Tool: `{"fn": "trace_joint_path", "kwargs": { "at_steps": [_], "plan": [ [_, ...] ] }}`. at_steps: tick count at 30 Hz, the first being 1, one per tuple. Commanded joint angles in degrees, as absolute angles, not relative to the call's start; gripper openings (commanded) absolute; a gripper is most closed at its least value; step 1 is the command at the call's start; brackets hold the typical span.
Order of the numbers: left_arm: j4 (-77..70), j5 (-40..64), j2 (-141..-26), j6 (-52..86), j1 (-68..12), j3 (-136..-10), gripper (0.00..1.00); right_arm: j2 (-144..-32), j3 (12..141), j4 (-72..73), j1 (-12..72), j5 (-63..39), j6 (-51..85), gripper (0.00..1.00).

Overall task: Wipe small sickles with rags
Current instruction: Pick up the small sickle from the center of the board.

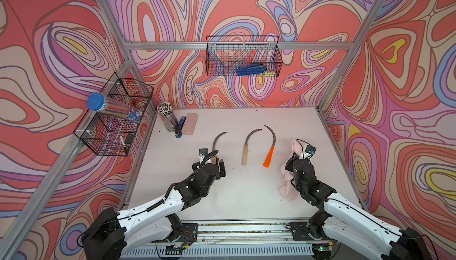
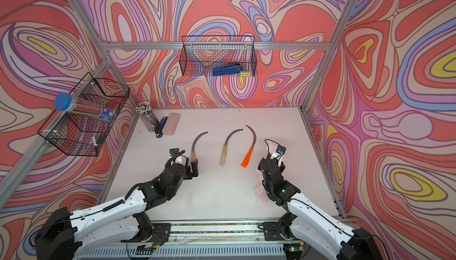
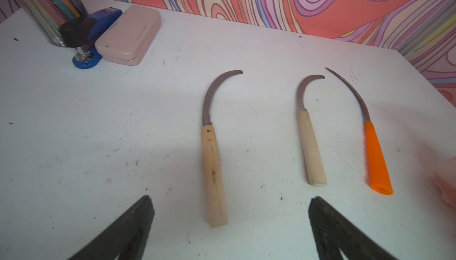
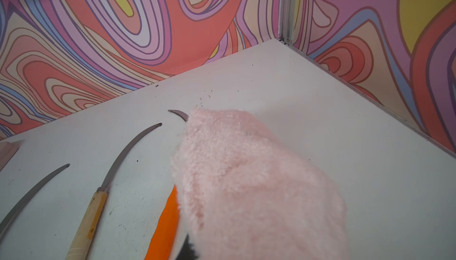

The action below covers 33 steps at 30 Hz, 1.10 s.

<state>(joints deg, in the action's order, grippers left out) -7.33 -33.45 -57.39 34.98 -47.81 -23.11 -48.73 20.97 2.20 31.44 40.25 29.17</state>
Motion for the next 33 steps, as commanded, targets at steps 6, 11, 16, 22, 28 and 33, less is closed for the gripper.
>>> {"fn": "trace_joint_path", "kwargs": {
  "at_steps": [6, 11, 16, 22, 28, 33],
  "plan": [
    [-5.31, -20.69, -63.36, 35.05, -40.08, -24.4, 0.95, -49.03, 21.26, 3.35, 31.11, 40.17, 28.6, 0.0],
    [-1.9, -17.46, -69.51, 36.42, -38.58, -26.81, 0.84, -49.94, 21.78, 3.08, 31.11, 39.82, 28.55, 0.0],
    [-1.39, -16.9, -76.38, 36.74, -38.58, -28.88, 0.75, -48.94, 21.16, 3.25, 31.11, 40.14, 28.65, 0.0],
    [1.55, -19.56, -82.65, 37.1, -38.59, -33.3, 0.7, -50.98, 22.23, 2.99, 31.11, 39.69, 28.49, 0.0],
    [2.07, -18.97, -88.29, 36.12, -38.58, -36.98, 0.62, -50.35, 21.8, 3.18, 31.11, 39.73, 28.56, 0.0],
    [5.01, -18.52, -92.86, 36.29, -38.58, -40.51, 0.48, -52.09, 22.8, 2.82, 31.11, 39.47, 28.48, 0.0]
  ]
}}
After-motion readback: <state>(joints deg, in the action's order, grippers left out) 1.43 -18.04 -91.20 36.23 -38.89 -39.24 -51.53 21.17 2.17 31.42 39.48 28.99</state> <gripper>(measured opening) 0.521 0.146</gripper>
